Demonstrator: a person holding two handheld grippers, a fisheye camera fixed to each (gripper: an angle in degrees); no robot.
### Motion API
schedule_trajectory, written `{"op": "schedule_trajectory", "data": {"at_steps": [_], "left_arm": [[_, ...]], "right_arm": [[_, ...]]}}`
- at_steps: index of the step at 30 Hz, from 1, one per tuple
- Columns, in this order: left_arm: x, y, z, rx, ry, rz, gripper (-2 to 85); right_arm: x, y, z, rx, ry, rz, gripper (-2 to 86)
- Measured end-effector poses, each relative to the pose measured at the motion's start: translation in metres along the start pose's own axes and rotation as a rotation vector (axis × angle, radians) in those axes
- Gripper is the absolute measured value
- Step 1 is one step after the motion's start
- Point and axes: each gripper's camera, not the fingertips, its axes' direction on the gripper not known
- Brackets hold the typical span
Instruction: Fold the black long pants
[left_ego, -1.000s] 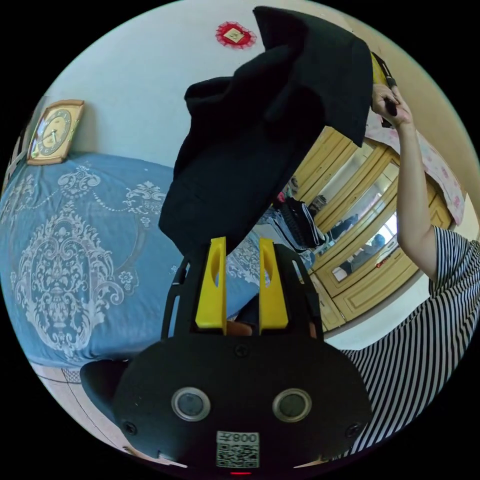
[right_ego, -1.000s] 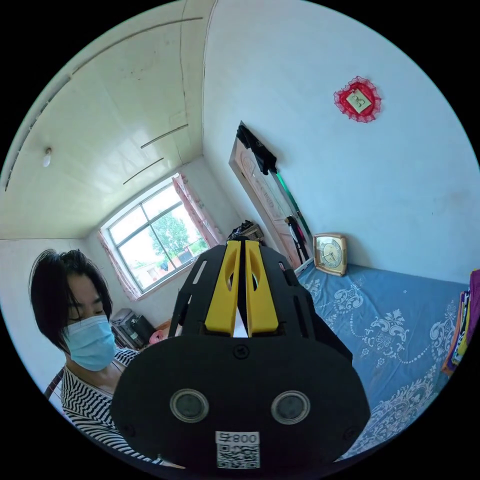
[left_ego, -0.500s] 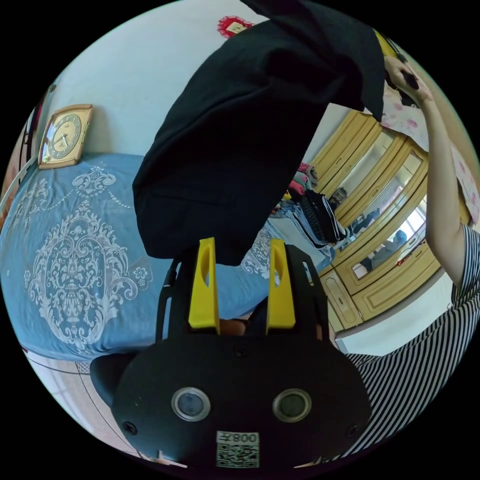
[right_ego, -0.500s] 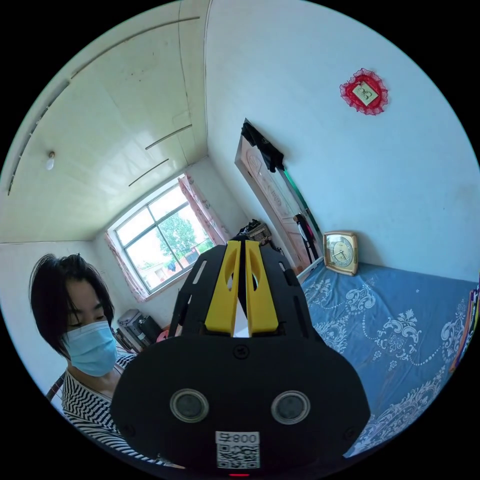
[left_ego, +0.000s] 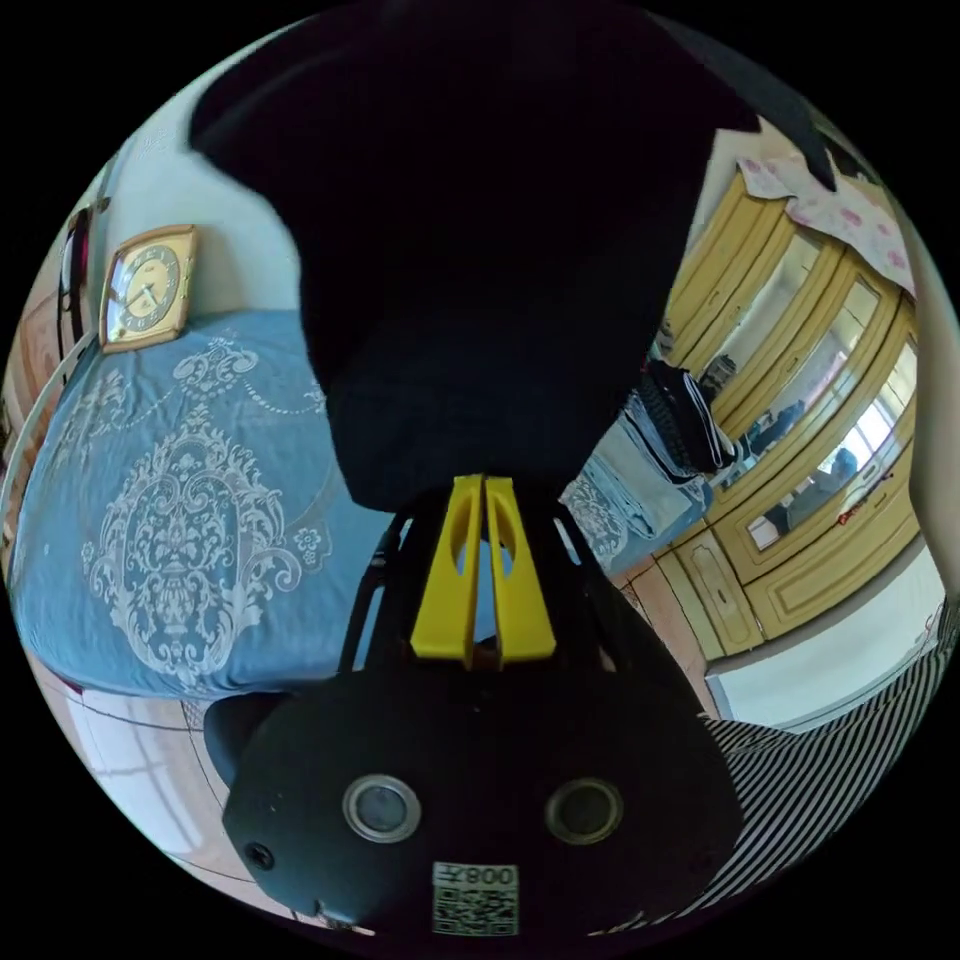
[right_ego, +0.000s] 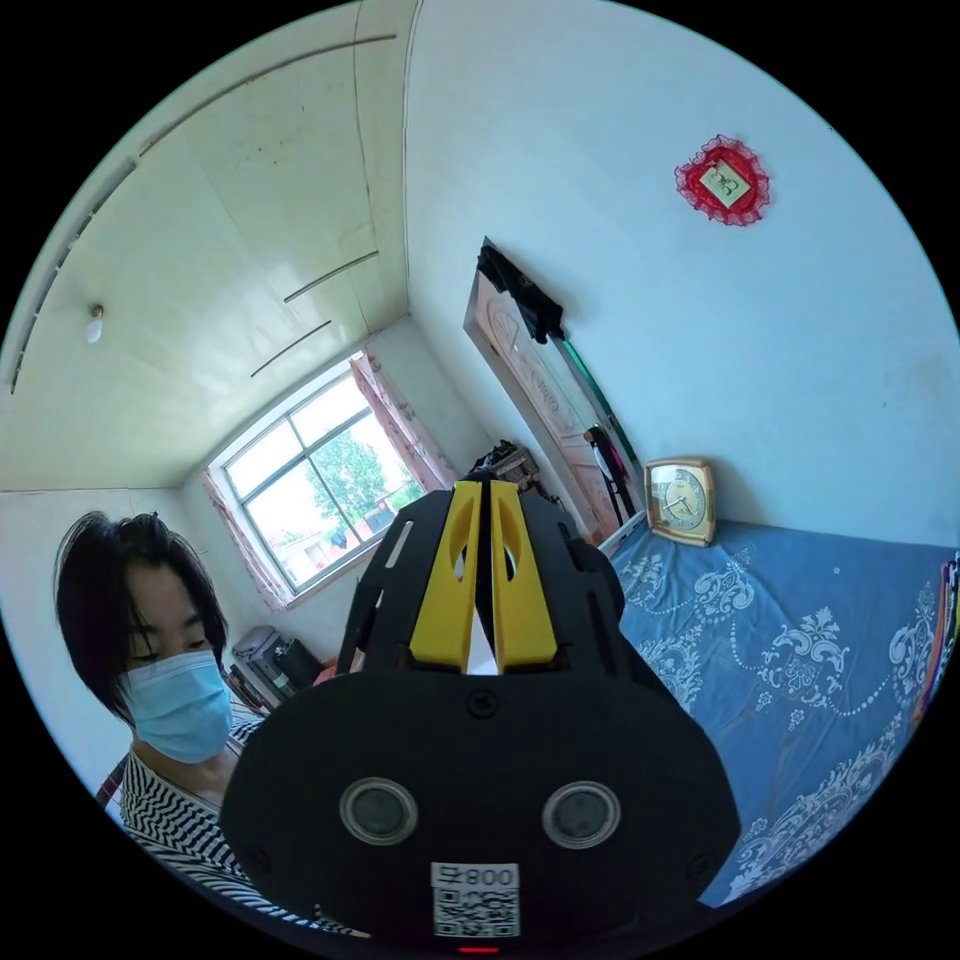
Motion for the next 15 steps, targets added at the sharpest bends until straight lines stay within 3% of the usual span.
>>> {"op": "schedule_trajectory", "data": {"at_steps": [7, 13, 15], "left_arm": [[-0.011, 0.04, -0.037, 0.092, 0.095, -0.013, 12.0], [0.017, 0.055, -0.025, 0.032, -0.188, 0.058, 3.1], [0.01, 0.065, -0.028, 0.036, -0.171, 0.043, 2.3]], "right_arm": [[0.005, -0.006, 0.024, 0.044, -0.004, 0.036, 1.2], [0.005, -0.013, 0.059, 0.012, -0.007, 0.045, 1.1], [0.006, -0.015, 0.064, 0.013, 0.004, 0.045, 1.1]]}}
